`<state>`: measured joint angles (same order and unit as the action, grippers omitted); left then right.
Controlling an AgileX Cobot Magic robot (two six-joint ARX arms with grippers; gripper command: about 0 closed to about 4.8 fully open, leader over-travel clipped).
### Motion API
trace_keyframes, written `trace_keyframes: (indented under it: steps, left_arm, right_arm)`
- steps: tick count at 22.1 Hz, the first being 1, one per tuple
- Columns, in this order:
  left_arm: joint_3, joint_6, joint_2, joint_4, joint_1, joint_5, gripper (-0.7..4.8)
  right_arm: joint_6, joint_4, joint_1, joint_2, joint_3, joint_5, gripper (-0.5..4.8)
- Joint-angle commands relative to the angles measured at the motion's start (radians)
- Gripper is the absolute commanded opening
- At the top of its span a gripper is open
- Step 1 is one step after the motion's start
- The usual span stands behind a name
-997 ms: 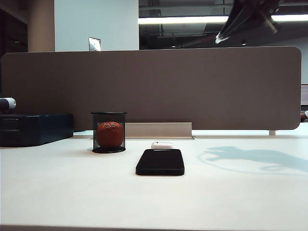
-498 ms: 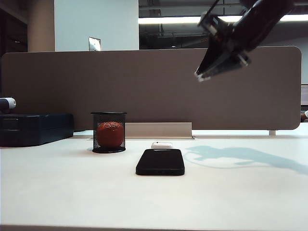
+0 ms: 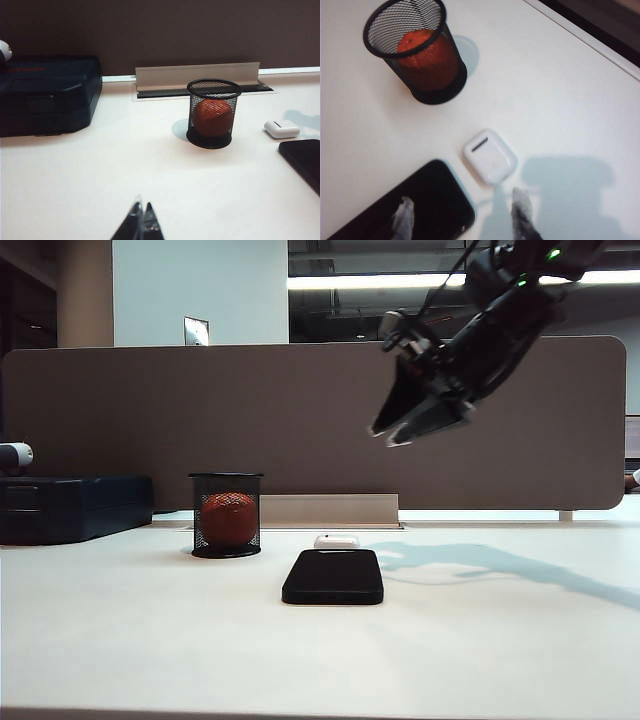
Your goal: Find the wireless headphone case on the desktop and place it on the left side of the phone.
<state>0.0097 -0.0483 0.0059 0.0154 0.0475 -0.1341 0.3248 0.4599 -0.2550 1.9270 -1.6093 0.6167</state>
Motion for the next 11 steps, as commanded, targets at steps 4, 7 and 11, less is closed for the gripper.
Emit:
trace_keyframes:
  steps: [4,7,11]
  left_arm:
    - [0.002,0.003,0.000,0.021,0.002,-0.002,-0.05]
    - [0.002,0.003,0.000,0.031,0.002,-0.001,-0.05]
    - [0.002,0.003,0.000,0.031,0.002,-0.002,-0.05]
  right_arm:
    - [0.039,-0.023,-0.057,0.085,-0.056,-0.047,3.75]
    - [0.071,-0.021,-0.092,0.137,-0.080,-0.086,4.12]
    - [0.073,-0.027,-0.117,0.198,-0.112,-0.129,4.24]
